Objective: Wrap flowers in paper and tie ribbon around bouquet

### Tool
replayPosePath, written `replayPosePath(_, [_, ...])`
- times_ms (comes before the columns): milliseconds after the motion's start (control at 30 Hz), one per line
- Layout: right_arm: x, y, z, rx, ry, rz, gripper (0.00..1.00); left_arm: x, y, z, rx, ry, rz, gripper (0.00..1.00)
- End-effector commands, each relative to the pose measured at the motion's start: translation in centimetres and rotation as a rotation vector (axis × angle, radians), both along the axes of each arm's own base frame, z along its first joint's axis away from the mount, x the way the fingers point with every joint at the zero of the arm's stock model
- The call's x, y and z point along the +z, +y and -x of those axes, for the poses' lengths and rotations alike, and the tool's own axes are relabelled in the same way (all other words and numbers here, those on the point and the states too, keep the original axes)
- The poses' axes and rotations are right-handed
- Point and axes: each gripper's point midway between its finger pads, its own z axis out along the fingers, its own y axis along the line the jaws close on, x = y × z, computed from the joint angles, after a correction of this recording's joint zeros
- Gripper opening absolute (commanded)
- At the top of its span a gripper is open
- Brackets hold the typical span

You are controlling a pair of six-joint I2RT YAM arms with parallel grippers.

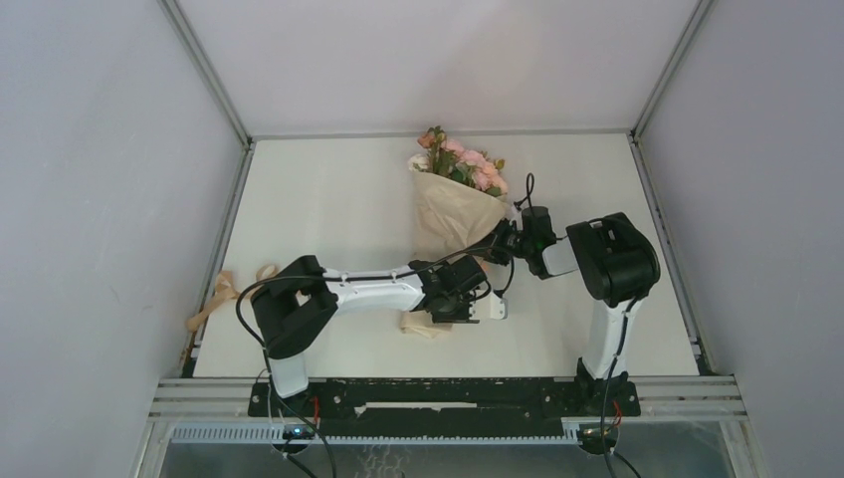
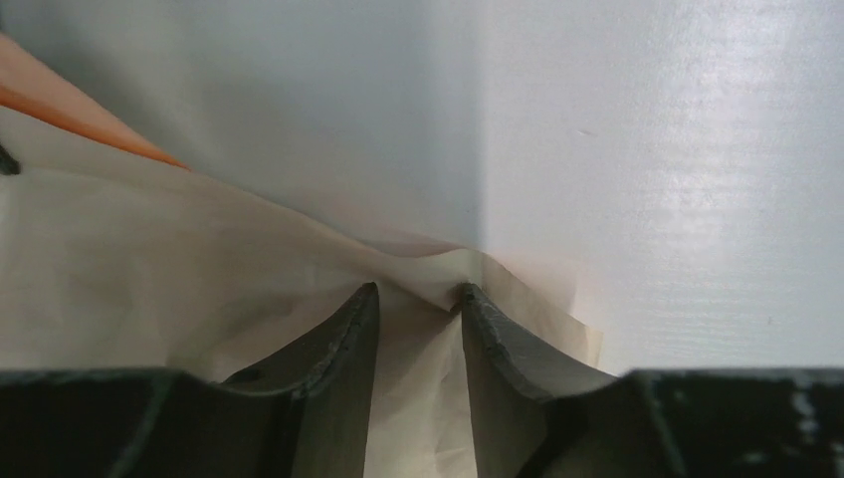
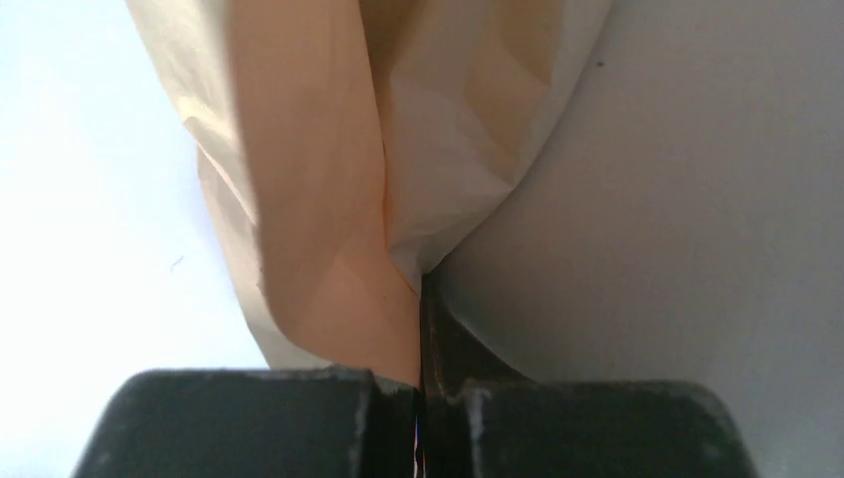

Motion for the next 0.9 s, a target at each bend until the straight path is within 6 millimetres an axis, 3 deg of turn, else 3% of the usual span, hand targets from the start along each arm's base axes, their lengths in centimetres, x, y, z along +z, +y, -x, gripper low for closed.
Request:
replayPosePath(0, [0.8,0.2,0.1,0.009,-0.021,-0.025,0.00,0.8,3.6,3.1,-0.038,0.189,-0.112,0.49])
replayPosePath(133, [1.6,-0.2,0.2,0.022,-0.048,-0.010,0.00,9.9,5.6,3.8,-0.055,0.339,0.067,0.75])
replayPosePath(233, [2.0,-0.3,0.1,0.028,-0.062,-0.010,0.00,13.4,9.3,0.6,0.024,0.257,0.178,0.90])
replayPosePath(300, [2.3,-0.2,0.1,0.032,-0.068,-0.015,0.00,13.0,12.8,-2.4,0.125,0.160,0.175,0.94])
replayPosePath(467, [2.7,0.0,0.3,0.045,-0.074,-0.023,0.00,7.5,21.9,-8.4,0.312,-0.020,-0.006,0.94])
replayPosePath(533, [2.9,-0.1,0.3,0.046,-0.078,-0.016,0.00,6.0,25.1,-9.8,0.334,-0.041,-0.074,0.95])
replayPosePath(700, [3.2,-0.6,0.7,0.054,-0.092,0.032,0.00,3.8,31.0,-10.8,0.359,0.021,-0.177,0.96])
replayPosePath(867, [3.6,-0.9,0.8,0.054,-0.105,0.055,0.00,0.6,33.4,-10.0,0.352,0.091,-0.281,0.96])
